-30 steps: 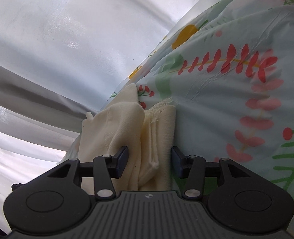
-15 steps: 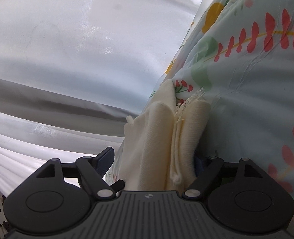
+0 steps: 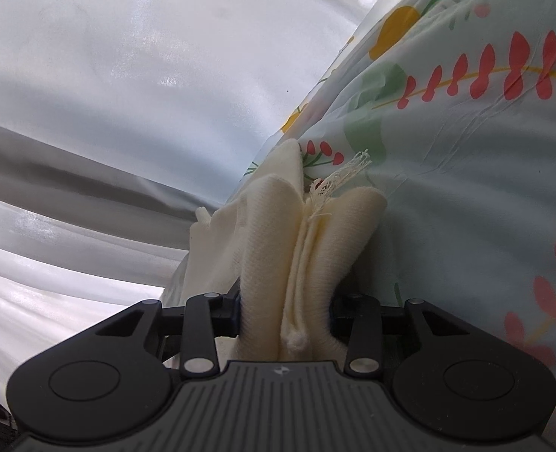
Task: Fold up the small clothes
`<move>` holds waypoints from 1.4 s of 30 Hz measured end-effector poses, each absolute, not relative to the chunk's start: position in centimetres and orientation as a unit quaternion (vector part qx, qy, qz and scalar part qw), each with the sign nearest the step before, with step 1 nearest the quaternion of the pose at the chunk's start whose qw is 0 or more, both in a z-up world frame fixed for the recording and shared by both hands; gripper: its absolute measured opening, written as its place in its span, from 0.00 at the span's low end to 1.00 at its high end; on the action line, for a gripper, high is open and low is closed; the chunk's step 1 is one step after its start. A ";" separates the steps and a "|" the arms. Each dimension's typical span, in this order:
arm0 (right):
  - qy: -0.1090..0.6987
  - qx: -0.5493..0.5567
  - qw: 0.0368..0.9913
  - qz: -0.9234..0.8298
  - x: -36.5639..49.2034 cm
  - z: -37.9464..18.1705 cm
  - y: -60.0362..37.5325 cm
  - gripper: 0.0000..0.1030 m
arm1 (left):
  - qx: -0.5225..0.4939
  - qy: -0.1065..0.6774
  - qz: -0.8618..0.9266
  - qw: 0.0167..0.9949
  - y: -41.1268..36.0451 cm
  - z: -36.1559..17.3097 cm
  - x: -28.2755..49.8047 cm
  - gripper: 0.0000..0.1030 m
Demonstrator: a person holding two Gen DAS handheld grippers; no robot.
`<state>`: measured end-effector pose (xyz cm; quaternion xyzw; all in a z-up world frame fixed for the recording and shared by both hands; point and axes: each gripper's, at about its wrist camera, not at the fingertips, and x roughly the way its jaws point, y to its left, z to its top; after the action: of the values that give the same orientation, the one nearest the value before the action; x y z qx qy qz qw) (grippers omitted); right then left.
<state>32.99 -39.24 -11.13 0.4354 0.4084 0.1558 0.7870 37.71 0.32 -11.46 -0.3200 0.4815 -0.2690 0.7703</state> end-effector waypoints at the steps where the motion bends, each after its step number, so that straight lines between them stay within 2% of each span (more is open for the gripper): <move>1: 0.408 0.426 0.794 0.152 32.8 -10.7 -38.8 0.30 | -0.316 0.477 -0.271 0.774 0.3 -11.2 37.6 0.41; 10: 0.410 0.382 0.804 0.201 31.8 -6.7 -34.4 0.28 | -0.304 0.439 -0.272 0.800 2.3 -6.1 34.7 0.37; 14: 0.424 0.370 0.795 0.228 31.2 -6.3 -30.3 0.28 | -0.268 0.432 -0.236 0.828 4.7 -3.8 32.5 0.37; 18: 0.436 0.346 0.794 0.246 30.7 -6.6 -27.0 0.28 | -0.246 0.432 -0.185 0.848 7.1 -3.7 31.0 0.38; 20: 0.444 0.326 0.803 0.228 30.7 -6.9 -26.1 0.31 | -0.231 0.447 -0.149 0.851 7.7 -4.5 30.5 0.42; 23: 0.447 0.254 0.843 0.158 29.8 -6.3 -26.1 0.42 | -0.203 0.442 -0.119 0.866 8.8 -4.7 29.2 0.41; 24: 0.443 0.234 0.855 0.131 29.2 -5.9 -26.3 0.50 | -0.198 0.435 -0.119 0.870 9.1 -4.5 28.6 0.42; 27: 0.410 0.217 0.881 0.092 26.7 -4.5 -27.4 0.53 | -0.196 0.422 -0.117 0.877 9.6 -3.9 26.9 0.48; 35: 0.391 0.173 0.896 0.116 22.0 -2.7 -24.5 0.49 | -0.145 0.418 -0.128 0.888 6.2 -4.5 24.9 0.52; 37: 0.378 0.162 0.903 0.124 21.2 -2.1 -23.4 0.49 | -0.132 0.416 -0.125 0.891 5.6 -5.0 24.4 0.62; 41: 0.414 0.175 0.877 0.167 21.2 -3.4 -22.3 0.50 | -0.117 0.422 -0.113 0.892 5.3 -5.2 24.1 0.63; 42: 0.420 0.164 0.878 0.163 21.4 -3.7 -22.0 0.45 | -0.118 0.423 -0.112 0.891 5.3 -5.0 24.0 0.63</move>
<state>21.38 -21.97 -3.73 0.1638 0.4198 0.1631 0.8777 24.00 5.33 -4.97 -0.1177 0.4231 -0.1117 0.8914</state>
